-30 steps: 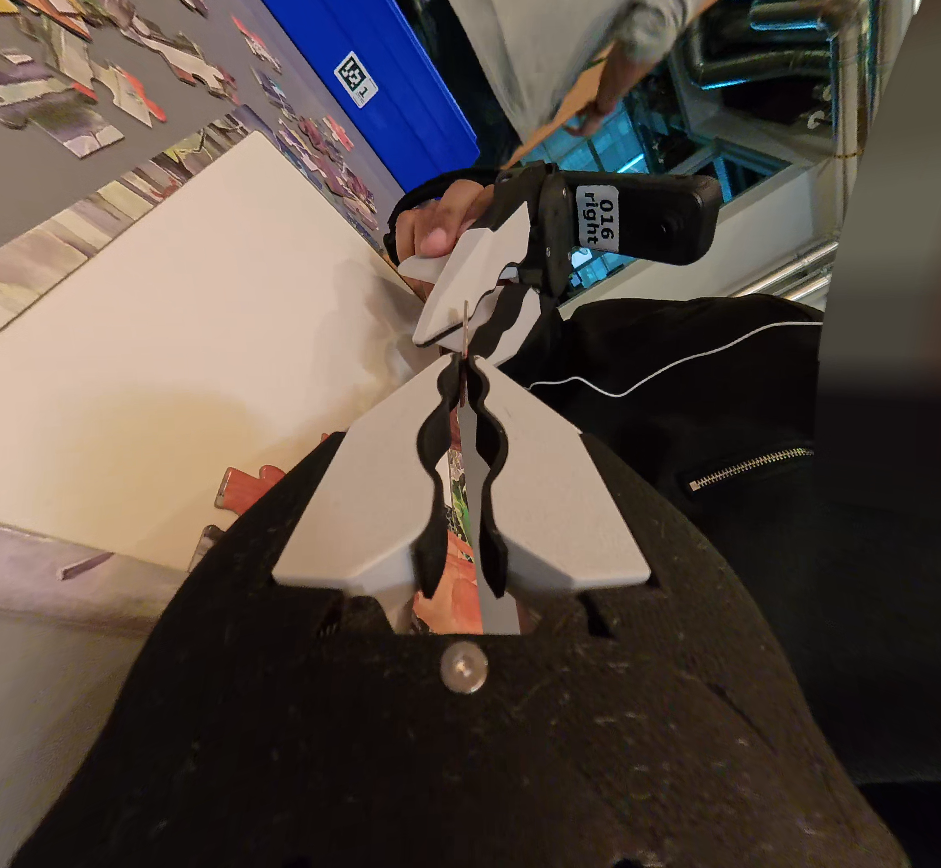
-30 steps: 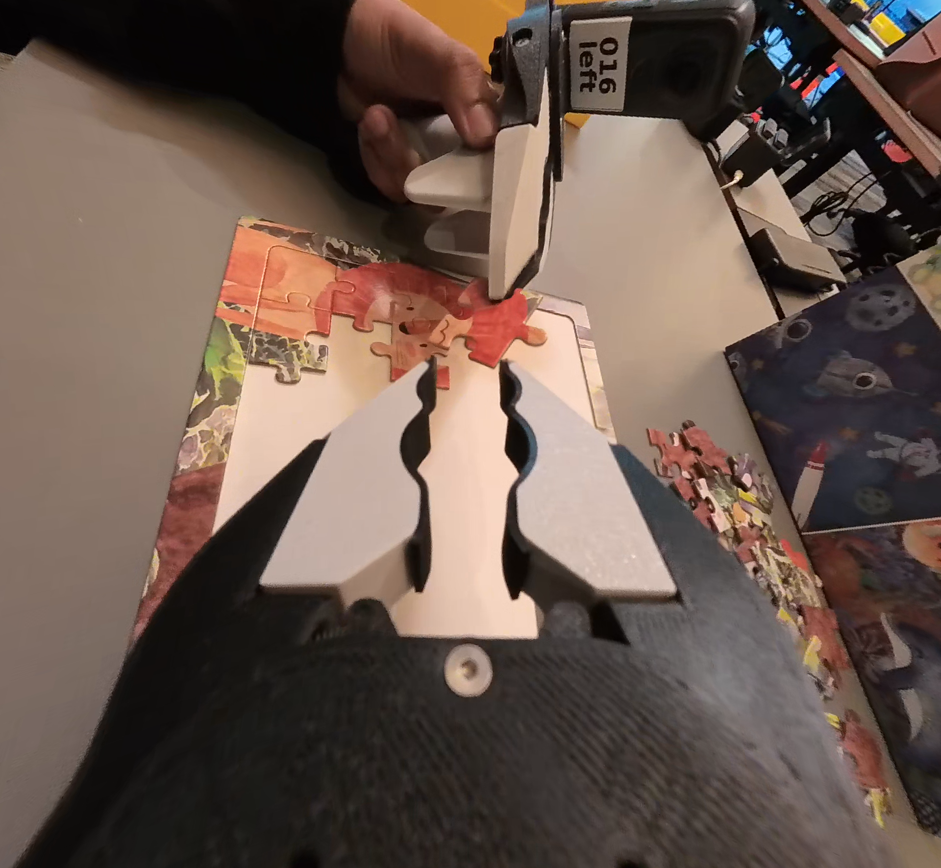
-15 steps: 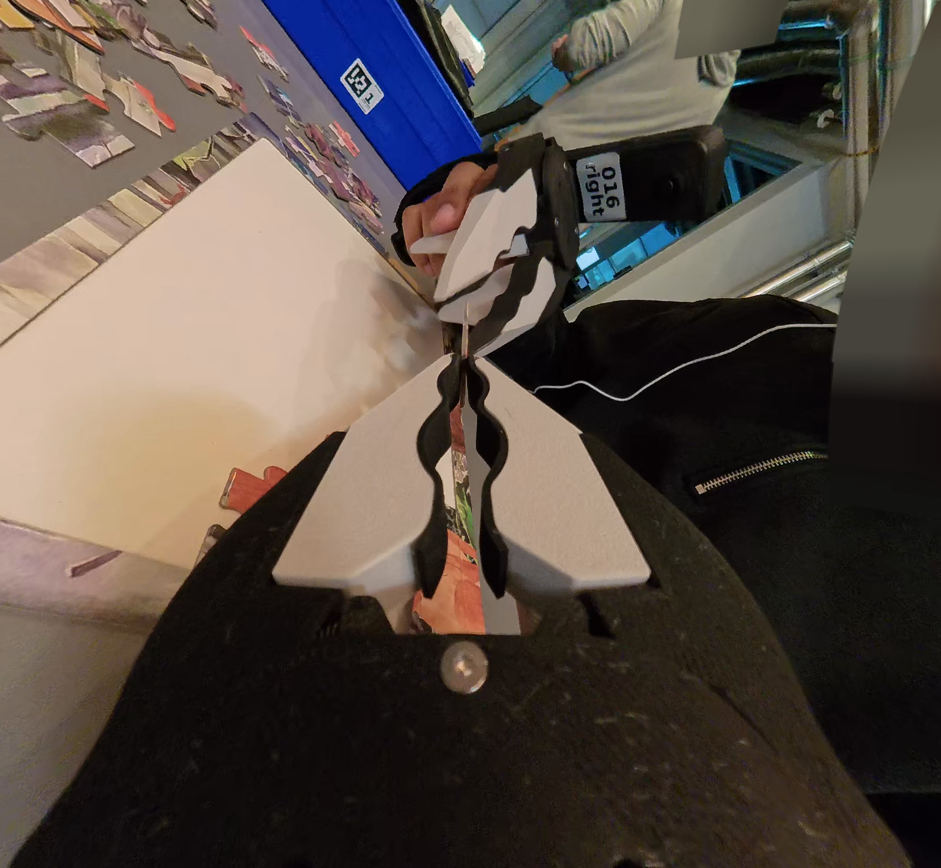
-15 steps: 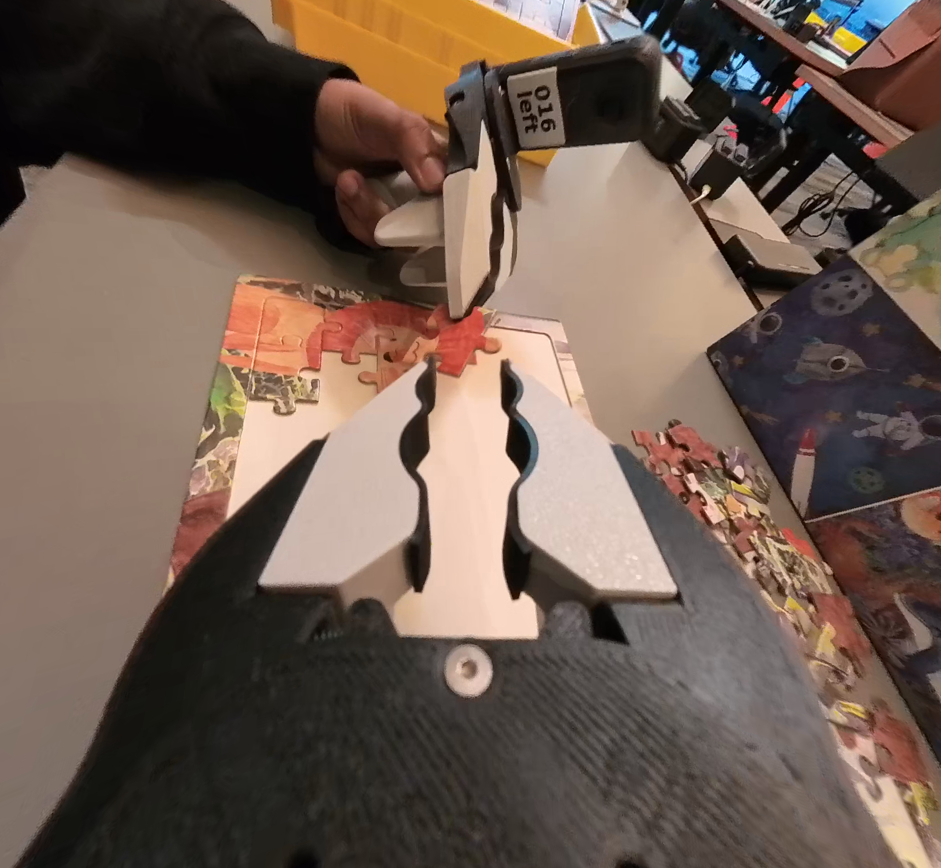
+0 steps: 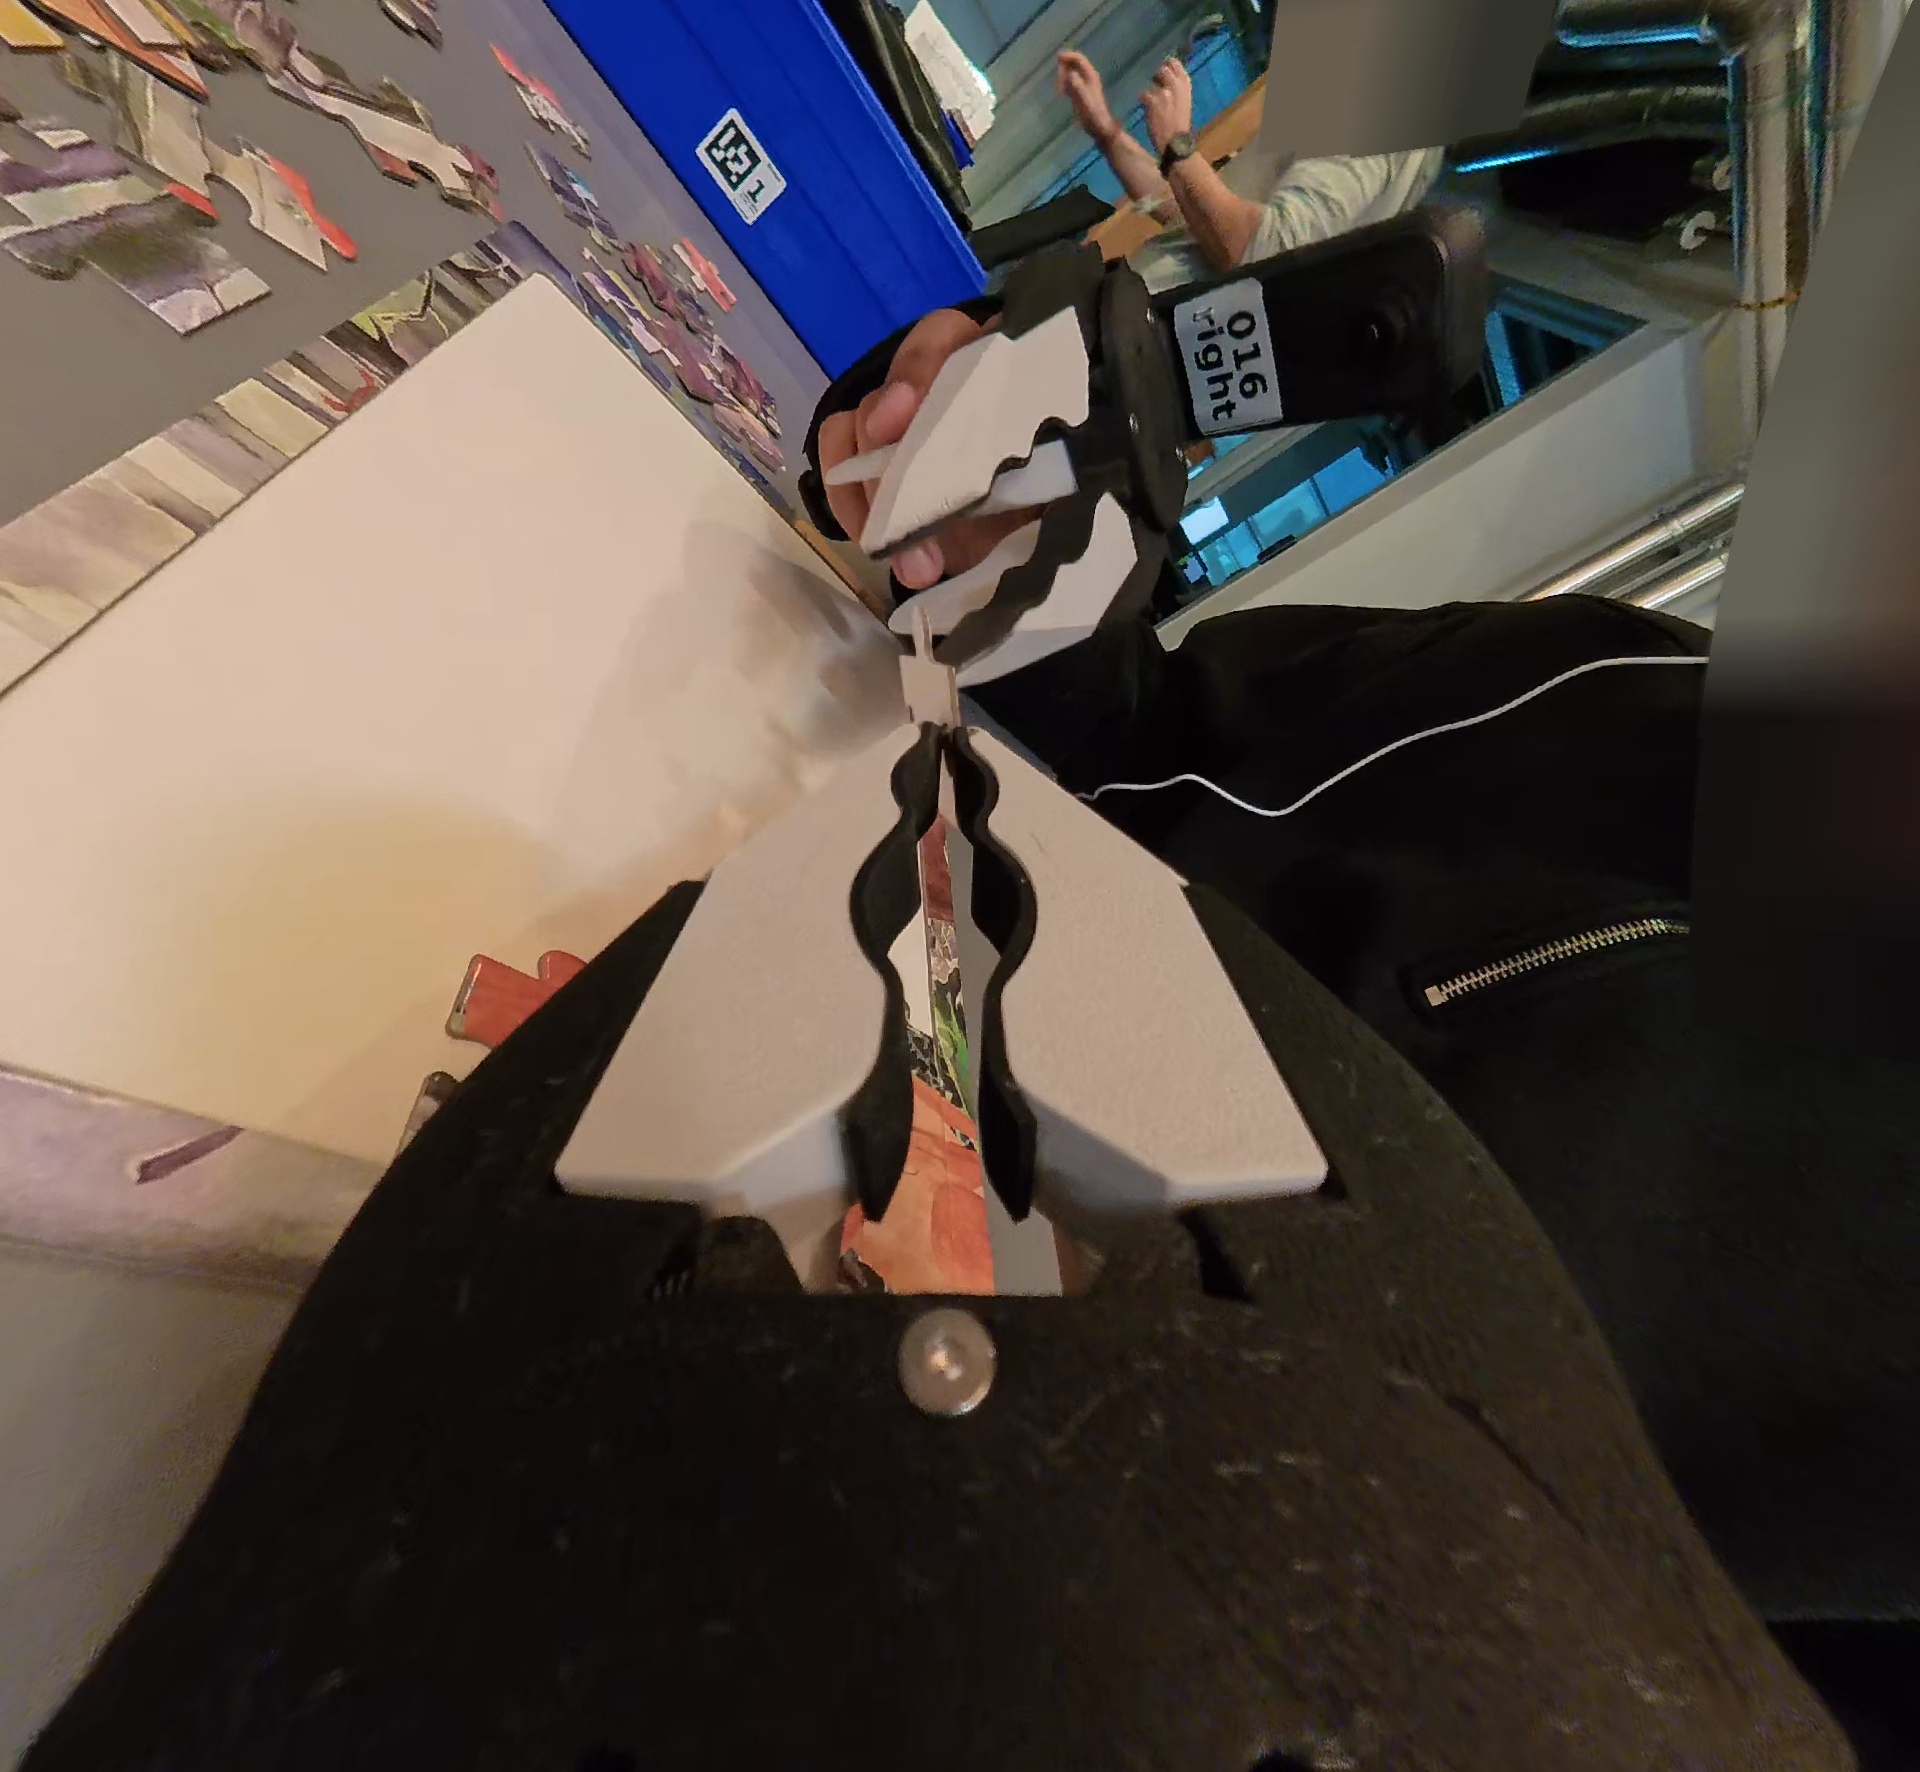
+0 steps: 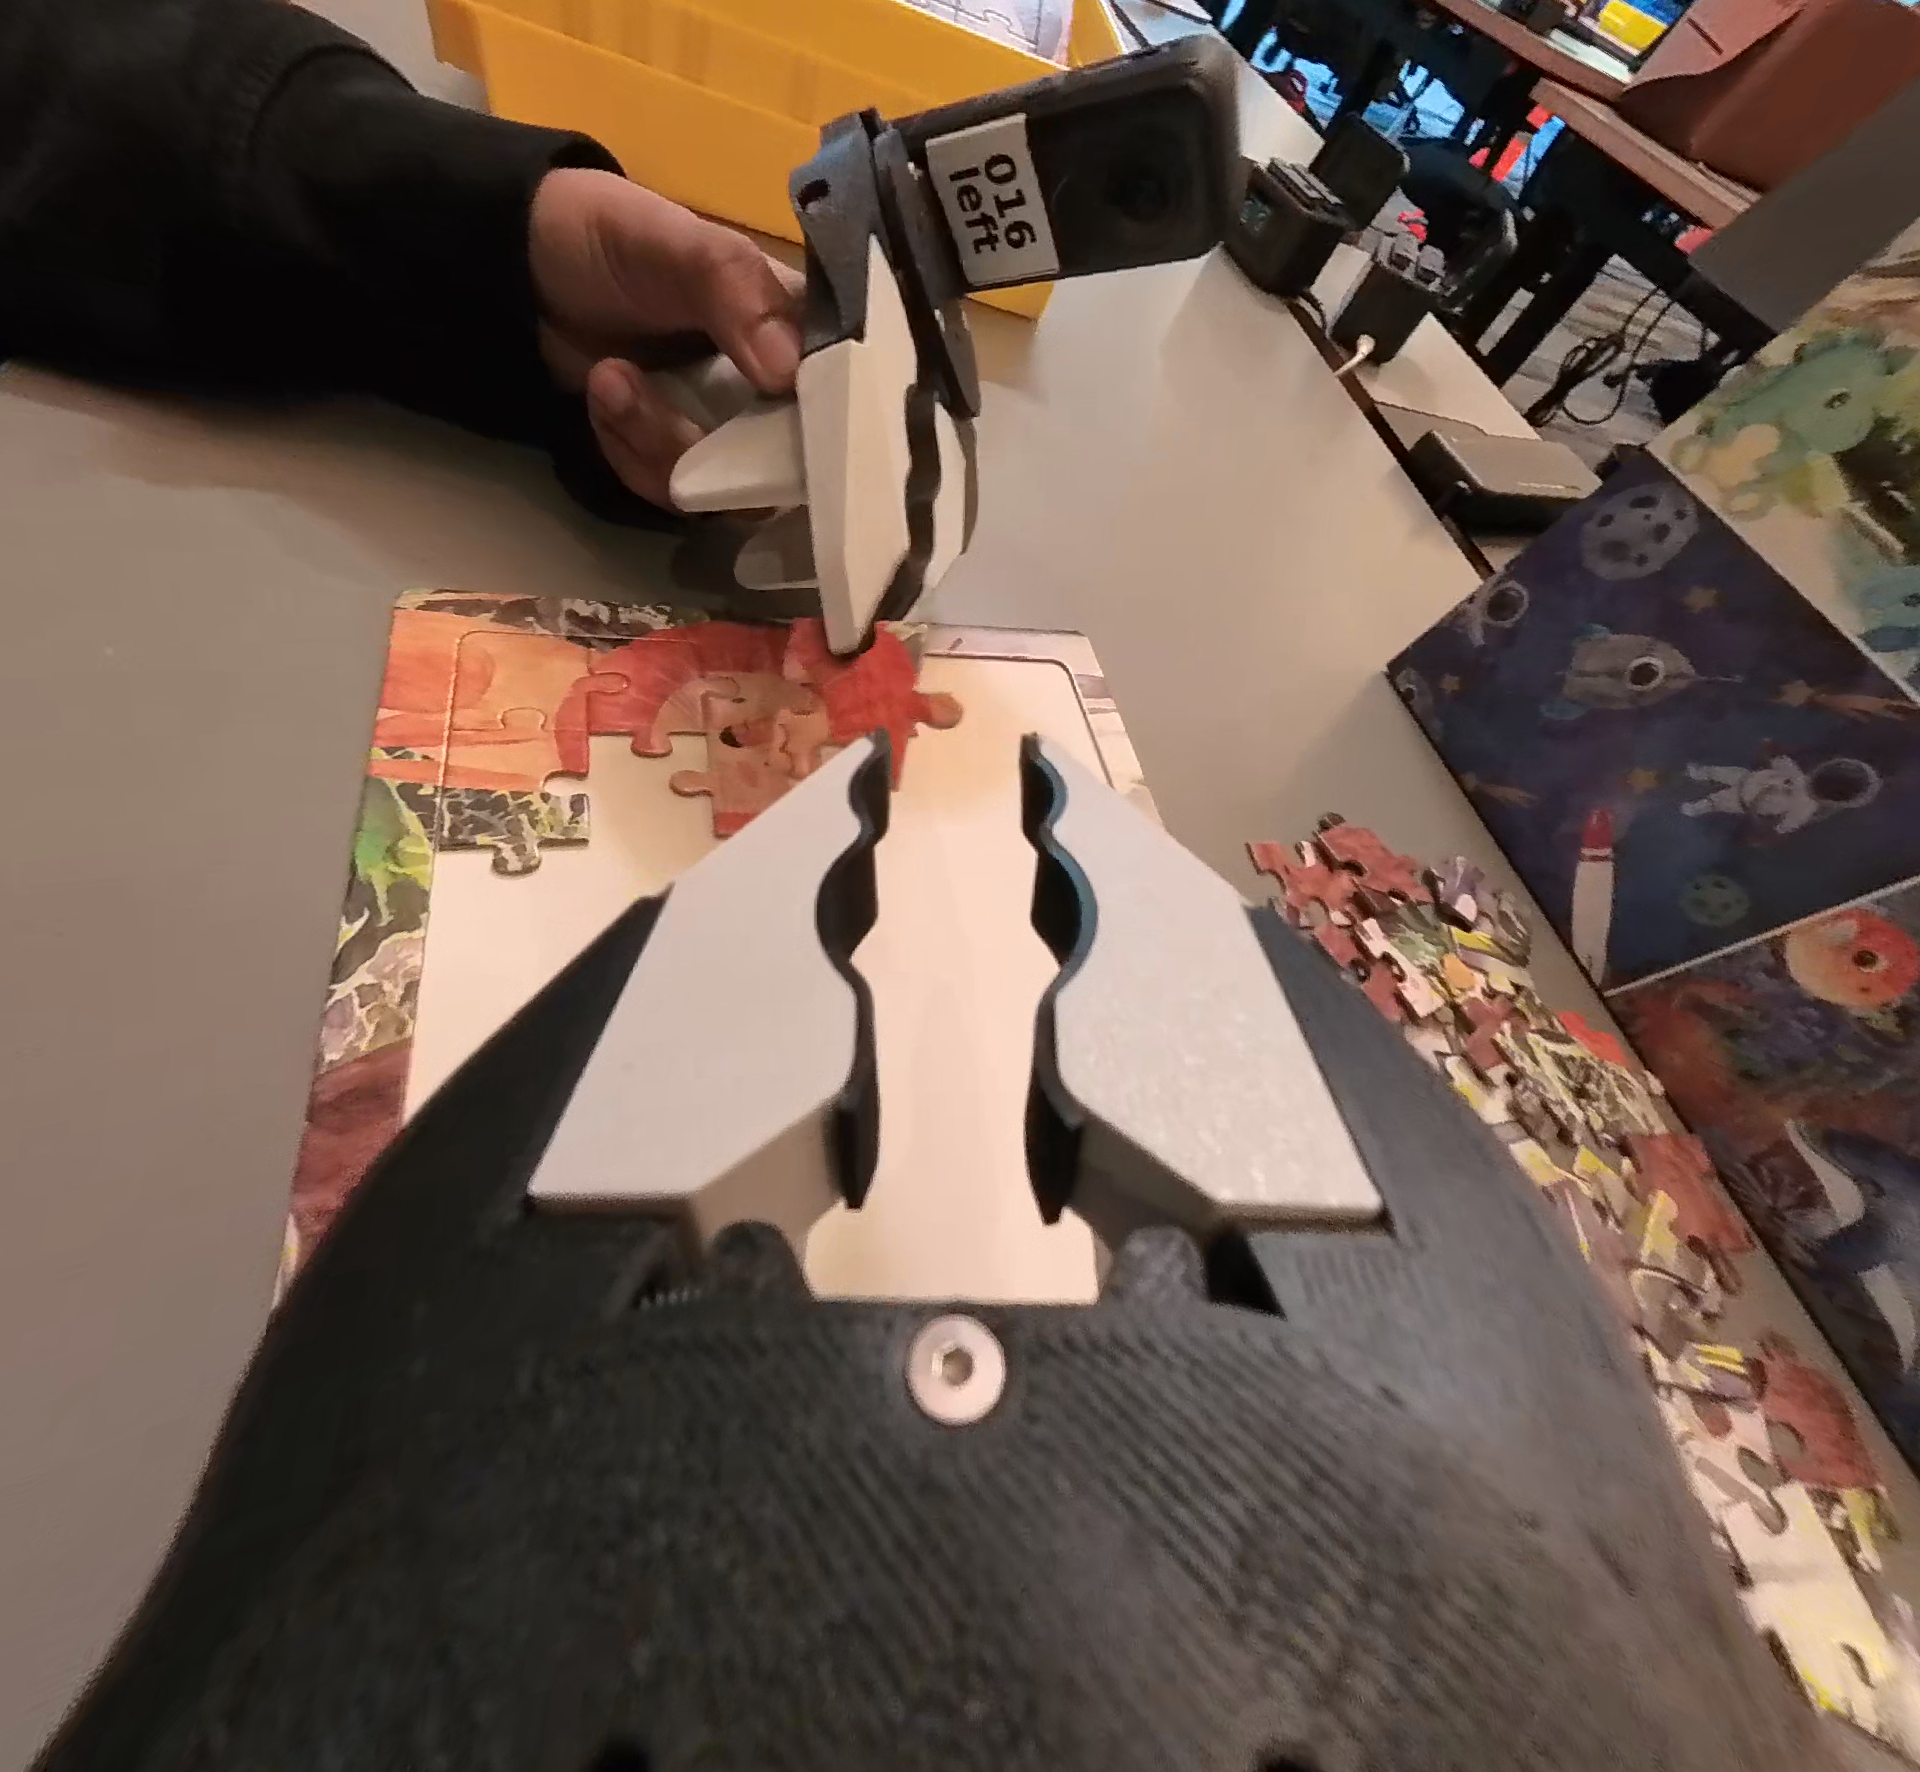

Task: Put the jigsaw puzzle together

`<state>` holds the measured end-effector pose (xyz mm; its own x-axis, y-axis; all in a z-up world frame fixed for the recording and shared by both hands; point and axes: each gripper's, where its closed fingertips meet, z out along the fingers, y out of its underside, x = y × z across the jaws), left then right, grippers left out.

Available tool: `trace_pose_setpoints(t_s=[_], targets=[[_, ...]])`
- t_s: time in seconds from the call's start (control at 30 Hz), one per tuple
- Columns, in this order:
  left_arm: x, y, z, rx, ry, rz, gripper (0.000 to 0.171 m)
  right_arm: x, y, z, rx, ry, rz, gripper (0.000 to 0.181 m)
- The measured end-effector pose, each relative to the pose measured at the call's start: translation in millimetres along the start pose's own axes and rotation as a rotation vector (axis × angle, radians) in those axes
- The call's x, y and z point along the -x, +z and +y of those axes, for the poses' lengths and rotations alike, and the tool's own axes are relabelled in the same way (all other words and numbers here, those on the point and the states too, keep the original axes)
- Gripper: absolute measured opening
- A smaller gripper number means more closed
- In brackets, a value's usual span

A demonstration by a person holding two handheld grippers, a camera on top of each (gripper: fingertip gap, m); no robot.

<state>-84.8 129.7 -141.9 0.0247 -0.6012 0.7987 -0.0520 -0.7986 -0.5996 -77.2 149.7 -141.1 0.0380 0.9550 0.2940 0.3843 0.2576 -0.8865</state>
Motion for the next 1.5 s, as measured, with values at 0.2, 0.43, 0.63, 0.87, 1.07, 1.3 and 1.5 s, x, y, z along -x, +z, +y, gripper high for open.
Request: trace_pose_setpoints(t_s=[0.2, 0.43, 0.63, 0.87, 1.07, 1.3, 1.5], targets=[[-0.1, 1.5, 1.7, 0.009, 0.001, 0.002, 0.0, -13.2, -2.4, 0.9, 0.001, 0.029, 0.064, 0.019], [0.3, -8.7, -13.2, -0.085, -0.003, 0.002, 0.0, -7.2, -4.9, -9.1, -0.043, 0.027, 0.038, 0.027], [-0.9, -14.5, -20.6, -0.137, -0.018, 0.021, 0.0, 0.1, 0.1, -6.9, -0.03, 0.019, 0.017, 0.03], [-0.3, -13.8, -20.1, -0.134, -0.019, 0.019, 0.0, -1.1, 0.0, -8.4, -0.033, 0.013, 0.031, 0.029], [0.1, -11.2, -17.1, -0.115, -0.021, 0.018, 0.0, 0.1, 2.4, -7.0, -0.03, 0.033, 0.024, 0.027], [0.8, -9.6, -15.3, -0.103, -0.022, 0.016, 0.0, 4.2, 3.8, -6.0, -0.027, 0.043, -0.002, 0.016], [1.4, -10.7, -16.2, -0.109, -0.024, 0.014, 0.0, 6.9, 4.9, -3.1, -0.009, 0.027, -0.012, 0.012]])
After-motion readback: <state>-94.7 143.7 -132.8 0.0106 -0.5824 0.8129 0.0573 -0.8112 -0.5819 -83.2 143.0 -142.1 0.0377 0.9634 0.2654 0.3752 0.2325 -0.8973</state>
